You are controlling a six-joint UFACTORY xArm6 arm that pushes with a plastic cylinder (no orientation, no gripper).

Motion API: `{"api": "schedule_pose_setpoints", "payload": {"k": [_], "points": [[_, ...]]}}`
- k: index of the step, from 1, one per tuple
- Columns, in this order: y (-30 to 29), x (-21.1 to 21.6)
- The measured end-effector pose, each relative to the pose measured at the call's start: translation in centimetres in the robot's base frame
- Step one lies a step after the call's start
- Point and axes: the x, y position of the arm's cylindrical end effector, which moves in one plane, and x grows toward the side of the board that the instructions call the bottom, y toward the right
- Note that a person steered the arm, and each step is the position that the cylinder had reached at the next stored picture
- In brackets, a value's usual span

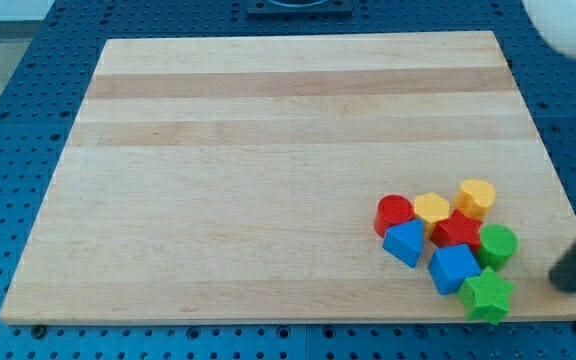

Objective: Touch the right side of the green star

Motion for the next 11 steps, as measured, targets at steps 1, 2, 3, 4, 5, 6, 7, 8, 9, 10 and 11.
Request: {"api": "schedule_pose_setpoints", "payload": {"k": [1,2,3,4,5,6,7,8,9,10,11], "points": [[-0.4,0.1],[-0.5,0.1],[-0.8,0.2],[-0.8,0.2],[-0.9,0.2],[-1.4,0.2],[-2.7,0.2],[-4.2,0.2],[-4.5,0.2],[-4.6,0.2],[-3.4,0.2]]}}
